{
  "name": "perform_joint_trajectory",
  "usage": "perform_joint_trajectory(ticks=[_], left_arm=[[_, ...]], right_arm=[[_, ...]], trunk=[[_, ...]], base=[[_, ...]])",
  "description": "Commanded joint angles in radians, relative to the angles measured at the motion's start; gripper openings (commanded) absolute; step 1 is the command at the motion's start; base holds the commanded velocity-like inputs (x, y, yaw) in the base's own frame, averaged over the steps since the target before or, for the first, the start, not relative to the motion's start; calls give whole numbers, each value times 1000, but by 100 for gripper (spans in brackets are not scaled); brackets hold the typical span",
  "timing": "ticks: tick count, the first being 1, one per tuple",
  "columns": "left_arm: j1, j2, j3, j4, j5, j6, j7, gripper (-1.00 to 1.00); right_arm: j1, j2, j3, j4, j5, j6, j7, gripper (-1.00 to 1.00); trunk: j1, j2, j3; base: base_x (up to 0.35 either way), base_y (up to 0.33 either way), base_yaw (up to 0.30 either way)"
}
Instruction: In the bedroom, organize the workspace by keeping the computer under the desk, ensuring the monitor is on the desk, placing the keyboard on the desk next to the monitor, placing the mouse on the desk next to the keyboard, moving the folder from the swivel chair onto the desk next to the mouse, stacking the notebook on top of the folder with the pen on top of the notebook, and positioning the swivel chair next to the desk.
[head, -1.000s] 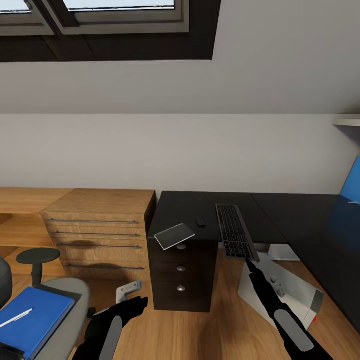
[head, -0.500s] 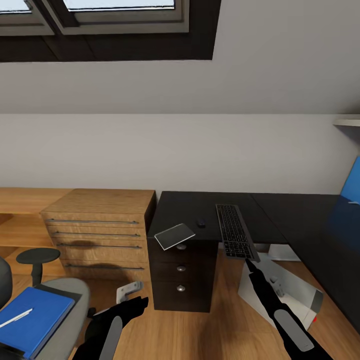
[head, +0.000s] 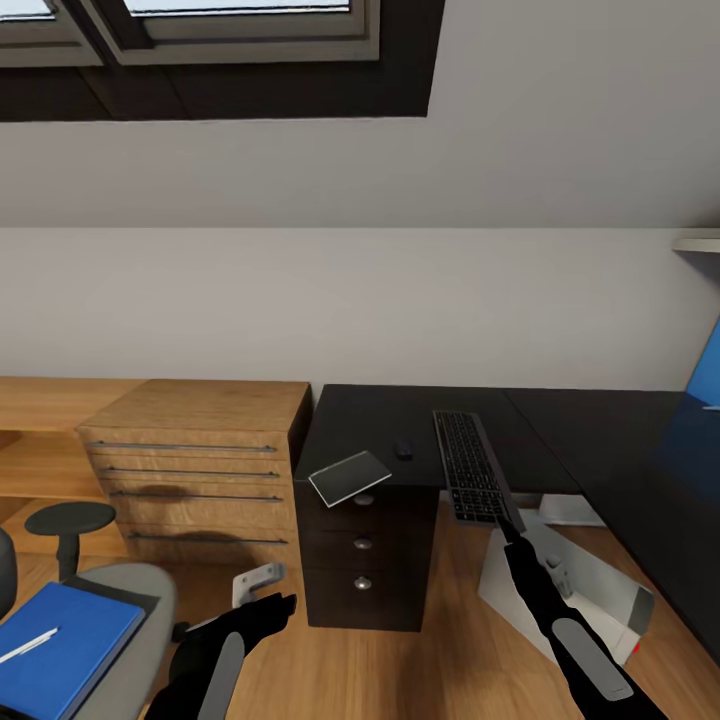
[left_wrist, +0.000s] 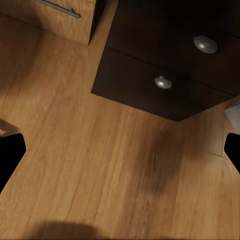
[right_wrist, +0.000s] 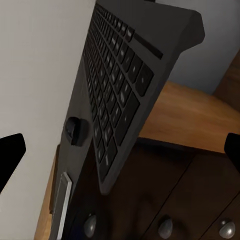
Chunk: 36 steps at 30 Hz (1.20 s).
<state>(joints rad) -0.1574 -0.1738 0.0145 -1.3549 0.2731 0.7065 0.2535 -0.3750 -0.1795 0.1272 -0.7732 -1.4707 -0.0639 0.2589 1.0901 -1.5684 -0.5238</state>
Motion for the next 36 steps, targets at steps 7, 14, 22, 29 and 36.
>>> perform_joint_trajectory(ticks=[7, 14, 22, 29, 36], left_arm=[[-1, -1, 18, -1, 17, 3, 6, 100], [-1, -1, 21, -1, 31, 4, 6, 100], [-1, -1, 21, -1, 32, 4, 5, 100], [-1, -1, 21, -1, 32, 4, 5, 100], [-1, -1, 21, -1, 32, 4, 5, 100]], right_arm=[[-1, -2, 6, 1, -14, -7, 3, 100], [-1, -2, 6, 0, -14, -7, 3, 100], [-1, -2, 6, 0, -14, -7, 3, 100], [-1, -2, 6, 0, -14, -7, 3, 100], [-1, -2, 6, 0, -14, -7, 3, 100]], trunk=[[0, -1, -1], [0, -1, -1], [0, -1, -1], [0, -1, -1], [0, -1, -1]], base=[[45, 15, 0], [38, 16, 0], [94, 24, 0], [125, 23, 0], [79, 4, 0]])
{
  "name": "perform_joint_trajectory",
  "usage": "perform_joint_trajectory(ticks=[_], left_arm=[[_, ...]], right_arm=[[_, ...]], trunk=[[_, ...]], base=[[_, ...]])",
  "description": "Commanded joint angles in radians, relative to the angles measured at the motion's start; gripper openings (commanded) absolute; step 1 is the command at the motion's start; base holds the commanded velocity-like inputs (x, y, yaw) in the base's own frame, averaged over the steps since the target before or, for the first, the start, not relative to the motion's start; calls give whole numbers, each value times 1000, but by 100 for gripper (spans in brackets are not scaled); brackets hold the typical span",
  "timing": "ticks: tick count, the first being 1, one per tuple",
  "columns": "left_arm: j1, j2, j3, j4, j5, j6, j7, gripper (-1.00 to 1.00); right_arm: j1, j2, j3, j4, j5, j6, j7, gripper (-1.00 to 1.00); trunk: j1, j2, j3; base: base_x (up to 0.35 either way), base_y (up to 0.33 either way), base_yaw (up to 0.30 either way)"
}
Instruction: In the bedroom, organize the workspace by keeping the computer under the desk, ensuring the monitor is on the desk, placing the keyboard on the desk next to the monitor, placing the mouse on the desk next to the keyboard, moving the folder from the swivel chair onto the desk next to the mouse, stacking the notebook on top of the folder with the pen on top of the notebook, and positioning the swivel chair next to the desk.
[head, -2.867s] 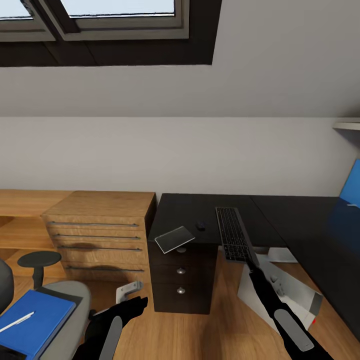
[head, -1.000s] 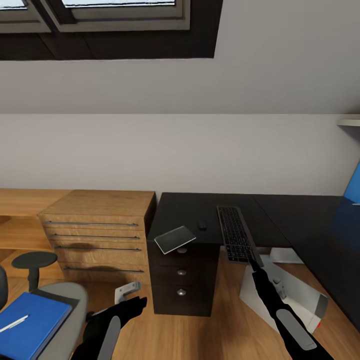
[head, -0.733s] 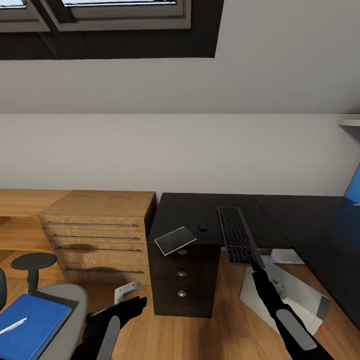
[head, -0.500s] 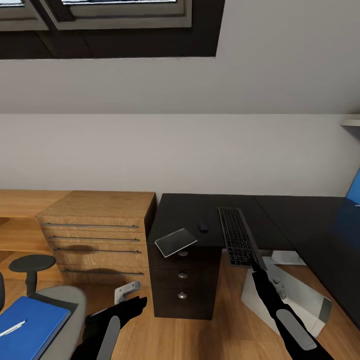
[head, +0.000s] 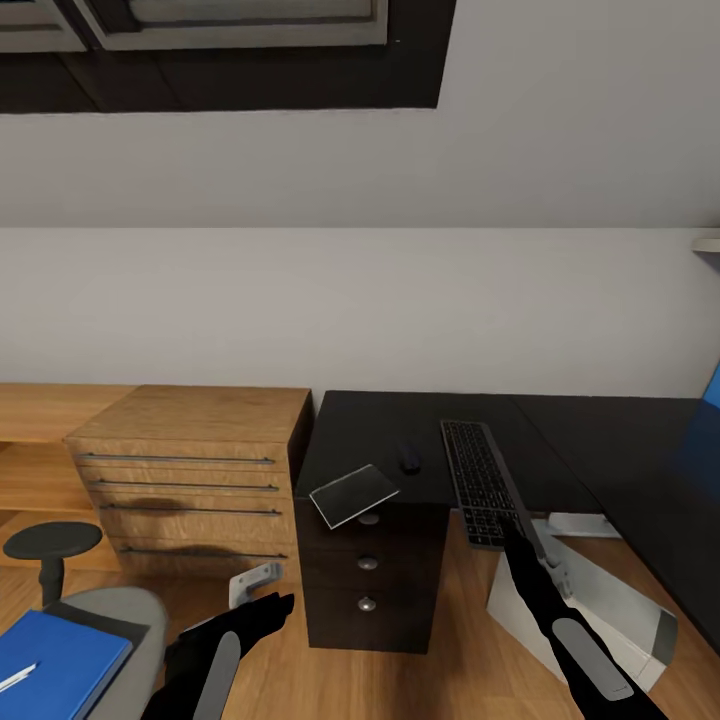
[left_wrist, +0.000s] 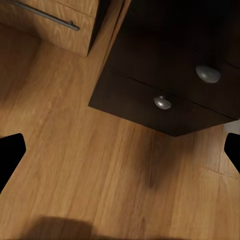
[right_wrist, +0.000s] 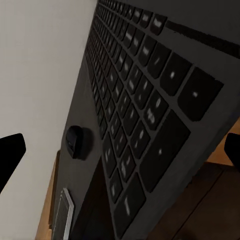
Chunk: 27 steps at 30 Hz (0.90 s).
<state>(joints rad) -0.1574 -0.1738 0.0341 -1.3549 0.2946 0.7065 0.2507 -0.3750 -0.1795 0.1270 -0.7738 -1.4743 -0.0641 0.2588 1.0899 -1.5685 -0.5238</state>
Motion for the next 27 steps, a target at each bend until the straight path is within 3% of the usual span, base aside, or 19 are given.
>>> perform_joint_trajectory(ticks=[1, 11, 12, 27], left_arm=[[-1, -1, 1, -1, 11, 4, 7, 100], [-1, -1, 1, -1, 11, 5, 8, 100], [-1, -1, 1, -1, 11, 5, 9, 100], [-1, -1, 1, -1, 11, 5, 9, 100]], right_arm=[[-1, -2, 6, 1, -11, -7, 3, 100], [-1, -2, 6, 1, -9, -8, 3, 100], [-1, -2, 6, 1, -9, -8, 3, -100], [-1, -2, 7, 1, -8, -10, 5, -100]], trunk=[[0, -1, -1], [0, -1, -1], [0, -1, -1], [0, -1, -1]], base=[[222, 7, 0], [52, 2, 0], [4, 0, 0], [0, 0, 0]])
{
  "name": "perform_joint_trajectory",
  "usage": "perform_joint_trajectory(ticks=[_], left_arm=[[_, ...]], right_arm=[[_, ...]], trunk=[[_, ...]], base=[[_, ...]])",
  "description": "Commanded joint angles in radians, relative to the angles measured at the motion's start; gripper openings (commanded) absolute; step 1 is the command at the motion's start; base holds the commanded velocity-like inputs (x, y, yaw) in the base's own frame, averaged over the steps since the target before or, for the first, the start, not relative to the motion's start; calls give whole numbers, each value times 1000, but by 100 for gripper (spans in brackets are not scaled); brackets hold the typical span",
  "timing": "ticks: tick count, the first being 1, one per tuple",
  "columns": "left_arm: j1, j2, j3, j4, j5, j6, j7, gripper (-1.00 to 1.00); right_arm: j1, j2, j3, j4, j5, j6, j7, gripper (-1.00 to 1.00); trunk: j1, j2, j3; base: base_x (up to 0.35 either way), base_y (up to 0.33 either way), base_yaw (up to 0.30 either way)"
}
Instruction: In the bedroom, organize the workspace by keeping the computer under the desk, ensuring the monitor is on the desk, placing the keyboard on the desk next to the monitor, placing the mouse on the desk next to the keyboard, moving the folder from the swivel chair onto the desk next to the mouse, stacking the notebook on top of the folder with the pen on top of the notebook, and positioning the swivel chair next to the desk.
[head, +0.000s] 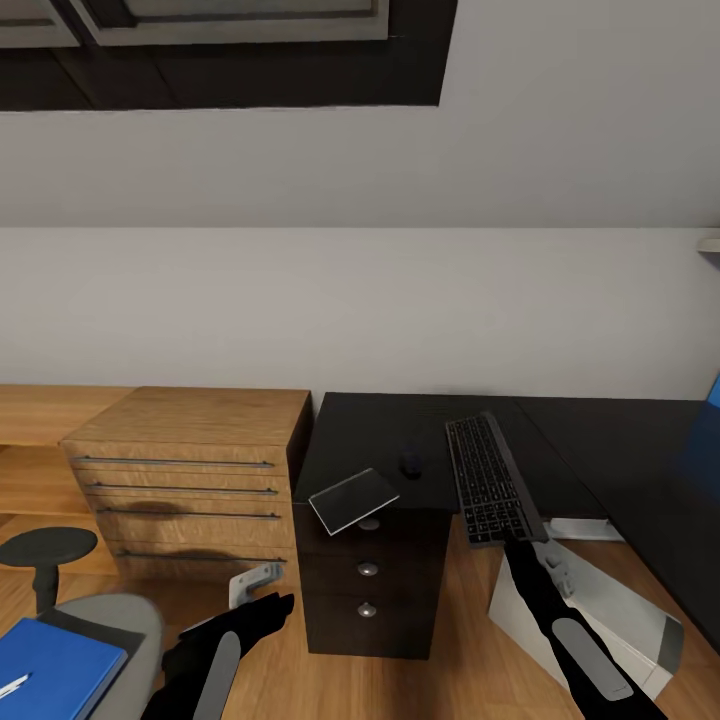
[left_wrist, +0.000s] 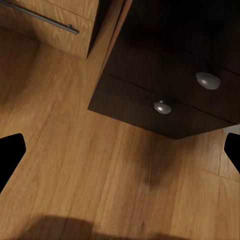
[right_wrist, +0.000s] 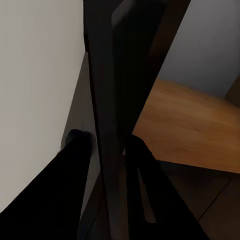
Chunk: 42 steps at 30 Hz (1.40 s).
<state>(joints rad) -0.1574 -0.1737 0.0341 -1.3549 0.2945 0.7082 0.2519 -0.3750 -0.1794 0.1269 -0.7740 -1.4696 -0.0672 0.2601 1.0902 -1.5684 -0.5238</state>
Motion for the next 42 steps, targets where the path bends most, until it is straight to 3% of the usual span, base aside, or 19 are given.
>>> perform_joint_trajectory(ticks=[1, 18, 30, 33, 42], left_arm=[[-1, -1, 1, -1, 11, 4, 7, 100], [-1, -1, 1, -1, 7, 4, 10, 100], [-1, -1, 0, 2, 6, 1, 14, 100], [-1, -1, 0, 2, 6, 2, 14, 100], [-1, -1, 0, 2, 6, 2, 14, 100]], right_arm=[[-1, -2, 7, 1, -13, -6, 4, -100], [-1, -2, 6, -7, -14, -8, 6, -100], [-1, -4, 3, -73, -12, -12, 5, -100], [3, -6, 2, -130, -11, -12, 2, -100], [16, -9, 2, -204, -16, -6, -5, -100]], trunk=[[0, -1, -1], [-58, 104, 46], [-104, 188, 84], [-115, 209, 93], [-150, 272, 121]], base=[[0, 0, 0], [0, 0, 0], [0, 0, 0], [-32, 0, 0], [-208, 0, 0]])
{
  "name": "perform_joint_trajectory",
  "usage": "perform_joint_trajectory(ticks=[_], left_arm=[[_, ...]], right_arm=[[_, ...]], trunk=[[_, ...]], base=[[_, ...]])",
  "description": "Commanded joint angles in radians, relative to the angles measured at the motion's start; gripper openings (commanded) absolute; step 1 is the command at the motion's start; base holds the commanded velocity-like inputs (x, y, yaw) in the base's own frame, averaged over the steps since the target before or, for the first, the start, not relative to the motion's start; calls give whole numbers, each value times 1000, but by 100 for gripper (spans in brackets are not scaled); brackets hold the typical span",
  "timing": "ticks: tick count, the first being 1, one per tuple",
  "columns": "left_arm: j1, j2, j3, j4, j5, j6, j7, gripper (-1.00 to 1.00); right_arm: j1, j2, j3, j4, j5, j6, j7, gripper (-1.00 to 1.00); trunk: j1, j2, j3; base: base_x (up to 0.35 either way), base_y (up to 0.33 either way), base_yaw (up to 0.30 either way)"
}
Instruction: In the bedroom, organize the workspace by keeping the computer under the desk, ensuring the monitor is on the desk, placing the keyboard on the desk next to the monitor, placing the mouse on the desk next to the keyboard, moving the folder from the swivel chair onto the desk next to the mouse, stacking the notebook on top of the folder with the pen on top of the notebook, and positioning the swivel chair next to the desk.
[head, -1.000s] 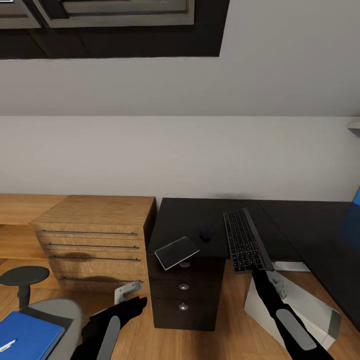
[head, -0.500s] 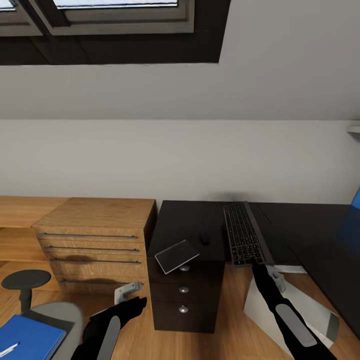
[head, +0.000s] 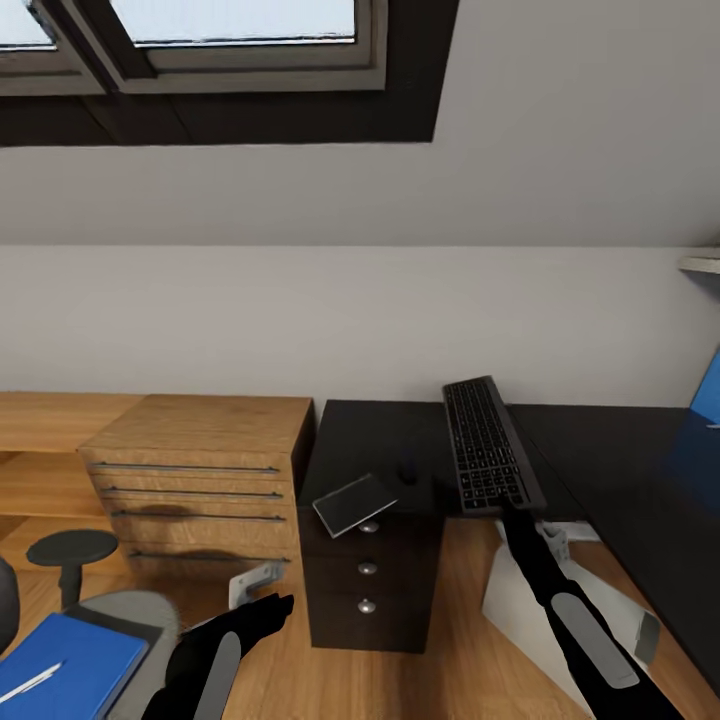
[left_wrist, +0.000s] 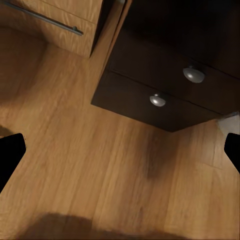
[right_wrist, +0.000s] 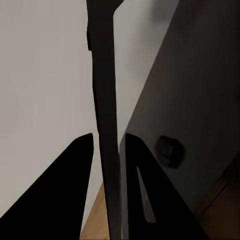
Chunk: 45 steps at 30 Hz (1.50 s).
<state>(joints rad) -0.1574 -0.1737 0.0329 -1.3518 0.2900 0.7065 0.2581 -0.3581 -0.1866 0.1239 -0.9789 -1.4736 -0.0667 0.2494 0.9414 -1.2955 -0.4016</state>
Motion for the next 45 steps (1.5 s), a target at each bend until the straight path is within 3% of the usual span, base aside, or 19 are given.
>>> perform_joint_trajectory(ticks=[1, 7, 33, 45], left_arm=[[-1, -1, 1, -1, 11, 4, 7, 100], [-1, -1, 1, 0, 12, 4, 7, 100], [-1, -1, 1, 3, 14, 4, 7, 100], [-1, -1, 1, 3, 14, 4, 7, 100]], right_arm=[[0, -2, 5, 0, -12, -6, 6, -100], [0, -1, 6, -1, -12, -5, 6, -100], [11, 2, 11, -3, -5, -6, 14, -100], [11, 0, 9, -1, -5, -5, 13, -100]], trunk=[[-5, 7, 2], [-28, 49, 21], [-127, 231, 102], [-173, 315, 140]], base=[[-326, 0, 0], [-233, 0, 0], [-6, 0, 0], [-318, 0, 0]])
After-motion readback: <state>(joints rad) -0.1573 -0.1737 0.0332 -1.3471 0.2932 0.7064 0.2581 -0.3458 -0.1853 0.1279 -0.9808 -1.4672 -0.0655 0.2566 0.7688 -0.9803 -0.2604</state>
